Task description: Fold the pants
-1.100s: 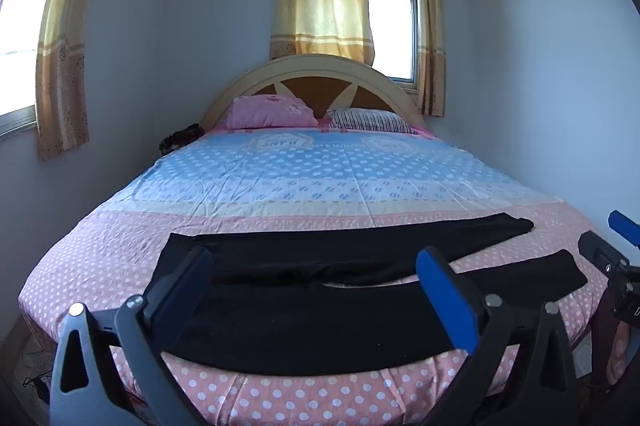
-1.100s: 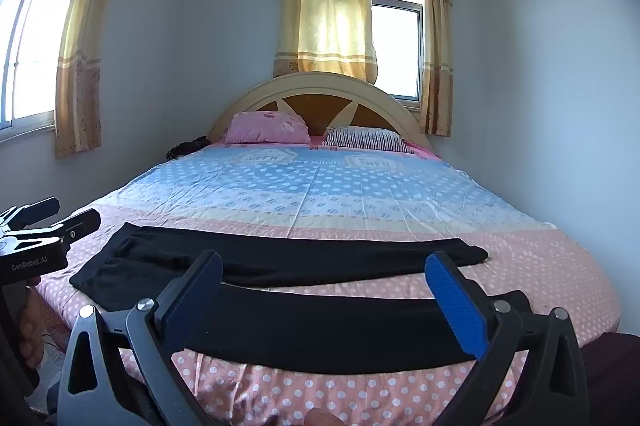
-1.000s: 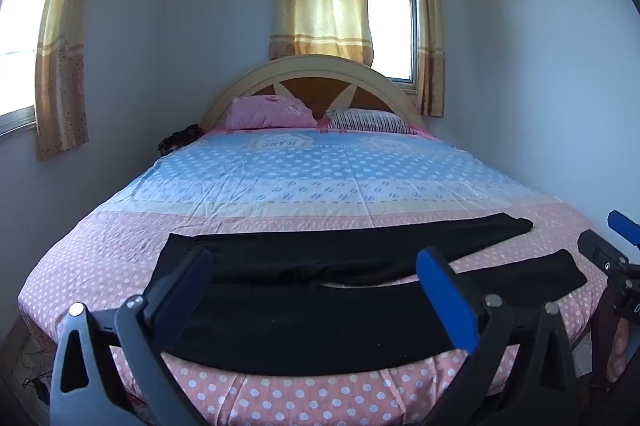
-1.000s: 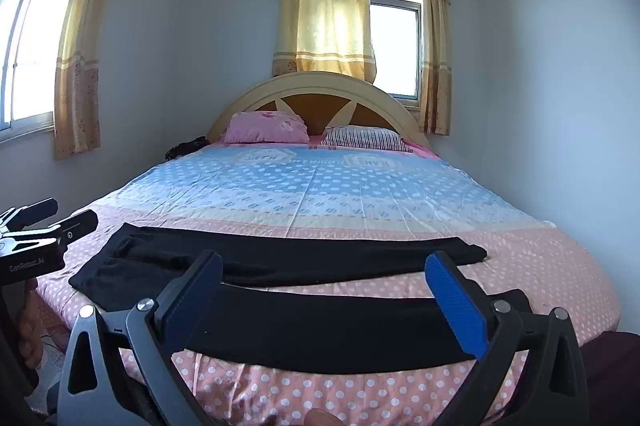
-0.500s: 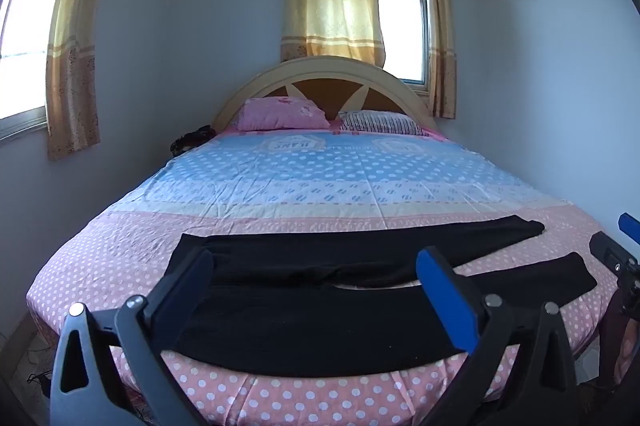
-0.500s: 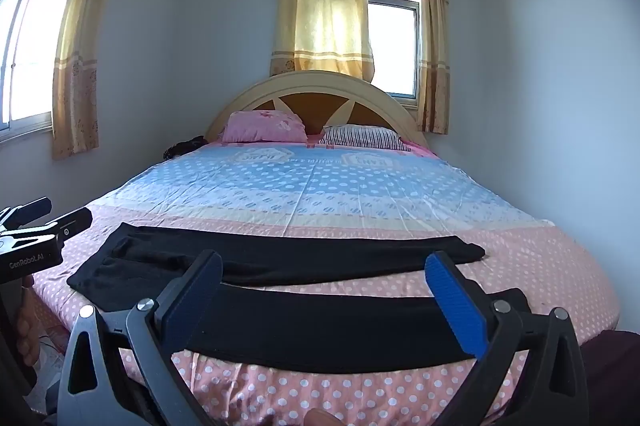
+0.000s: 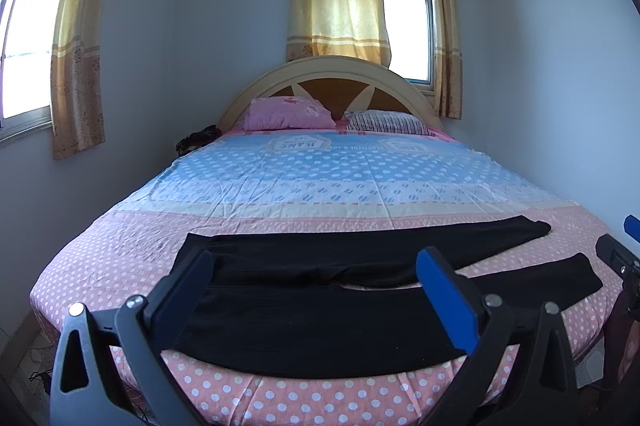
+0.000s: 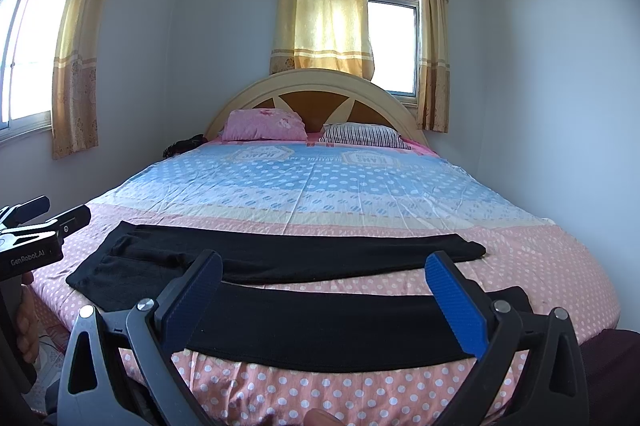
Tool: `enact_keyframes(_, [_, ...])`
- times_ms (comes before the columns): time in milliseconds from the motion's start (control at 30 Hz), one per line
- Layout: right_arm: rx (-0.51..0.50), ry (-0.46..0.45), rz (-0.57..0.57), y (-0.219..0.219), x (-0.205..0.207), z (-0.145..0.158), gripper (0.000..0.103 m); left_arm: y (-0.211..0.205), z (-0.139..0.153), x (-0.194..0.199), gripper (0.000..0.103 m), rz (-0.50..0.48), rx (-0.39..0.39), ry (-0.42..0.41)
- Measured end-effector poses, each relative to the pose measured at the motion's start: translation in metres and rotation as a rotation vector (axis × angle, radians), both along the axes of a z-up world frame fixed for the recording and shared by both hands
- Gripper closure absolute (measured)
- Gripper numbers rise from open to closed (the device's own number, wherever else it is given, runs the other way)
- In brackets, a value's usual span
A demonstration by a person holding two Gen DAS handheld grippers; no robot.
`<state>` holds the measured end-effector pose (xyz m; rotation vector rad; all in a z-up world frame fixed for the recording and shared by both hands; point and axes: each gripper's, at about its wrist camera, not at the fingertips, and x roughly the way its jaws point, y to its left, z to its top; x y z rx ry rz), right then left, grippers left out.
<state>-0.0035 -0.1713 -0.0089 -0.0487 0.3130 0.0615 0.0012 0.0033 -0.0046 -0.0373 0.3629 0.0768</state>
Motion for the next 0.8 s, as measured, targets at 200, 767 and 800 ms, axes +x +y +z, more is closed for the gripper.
enact_keyframes(200, [0.002, 0.001, -0.001, -0.0009, 0.0003, -0.0001, 0.001, 0.0018, -0.0006, 0.0013, 0.000, 0.002, 0.001, 0.002])
enact_keyframes(767, [0.000, 0.012, -0.002, -0.0017, 0.0043, -0.0053, 0.001, 0.0032, -0.0017, 0.0018, 0.000, 0.002, 0.005, 0.001])
enact_keyframes(800, [0.000, 0.013, -0.002, -0.0016, 0.0046, -0.0059, 0.001, 0.0030, -0.0020, 0.0017, 0.000, 0.002, 0.004, 0.001])
